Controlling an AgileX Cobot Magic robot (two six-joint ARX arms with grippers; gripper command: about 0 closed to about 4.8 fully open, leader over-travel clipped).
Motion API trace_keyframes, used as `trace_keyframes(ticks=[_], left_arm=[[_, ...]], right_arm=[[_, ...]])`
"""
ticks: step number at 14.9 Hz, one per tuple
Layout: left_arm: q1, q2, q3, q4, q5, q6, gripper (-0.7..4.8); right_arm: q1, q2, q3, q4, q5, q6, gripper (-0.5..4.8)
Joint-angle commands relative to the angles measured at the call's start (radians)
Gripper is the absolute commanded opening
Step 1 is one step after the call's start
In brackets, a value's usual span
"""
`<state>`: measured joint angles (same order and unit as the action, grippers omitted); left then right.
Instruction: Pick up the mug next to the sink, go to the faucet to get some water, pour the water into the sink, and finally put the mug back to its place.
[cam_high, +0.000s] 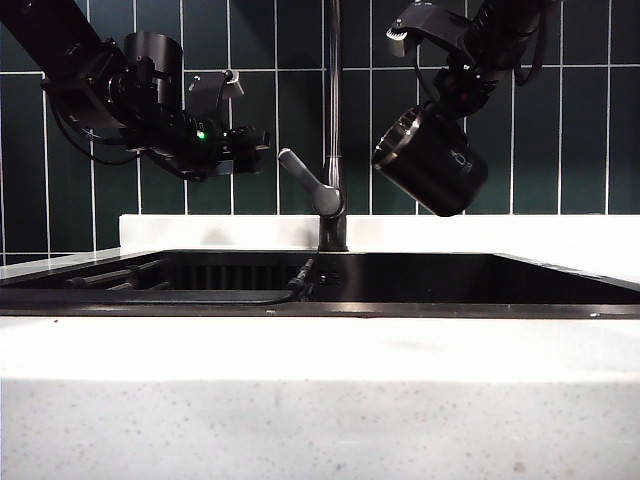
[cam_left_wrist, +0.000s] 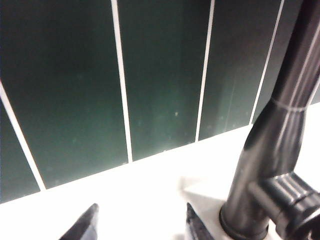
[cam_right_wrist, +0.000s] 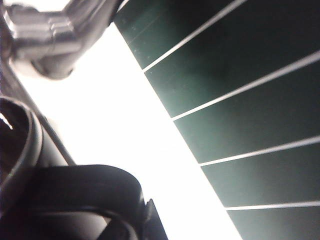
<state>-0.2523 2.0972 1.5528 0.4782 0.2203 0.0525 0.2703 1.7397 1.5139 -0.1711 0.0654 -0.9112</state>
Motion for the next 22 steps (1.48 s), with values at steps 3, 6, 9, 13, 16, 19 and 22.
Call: trace_keyframes(ticks=[3, 6, 9, 13, 16, 19, 22], left_arm=[[0.000, -0.006, 0.003, -0.031, 0.002, 0.000, 2.10], [-0.001, -0.006, 0.003, -0.053, 0.002, 0.000, 2.10], [-0.001, -0.006, 0.003, -0.052, 0.003, 0.000, 2.09], [-0.002, -0.006, 0.003, -0.052, 0.004, 0.000, 2.09], [-0.002, -0.006, 0.003, -0.052, 0.004, 0.000, 2.10], [-0.003, -0.006, 0.003, -0.052, 0.004, -0.001, 2.09], [-0.003, -0.006, 0.003, -0.053, 0.005, -0.001, 2.09]], right_arm=[[0.001, -0.010, 0.010, 0.071, 0.016, -0.233, 0.17], [0.001, -0.011, 0.011, 0.106, 0.049, -0.303, 0.08], [0.003, -0.011, 0.011, 0.174, 0.052, -0.406, 0.09], [0.003, -0.011, 0.011, 0.220, 0.053, -0.481, 0.09], [0.005, -0.011, 0.011, 0.220, 0.052, -0.638, 0.09], [0.016, -0.011, 0.011, 0.221, 0.047, -0.697, 0.08], [0.038, -0.011, 0.011, 0.254, 0.032, -0.792, 0.08]])
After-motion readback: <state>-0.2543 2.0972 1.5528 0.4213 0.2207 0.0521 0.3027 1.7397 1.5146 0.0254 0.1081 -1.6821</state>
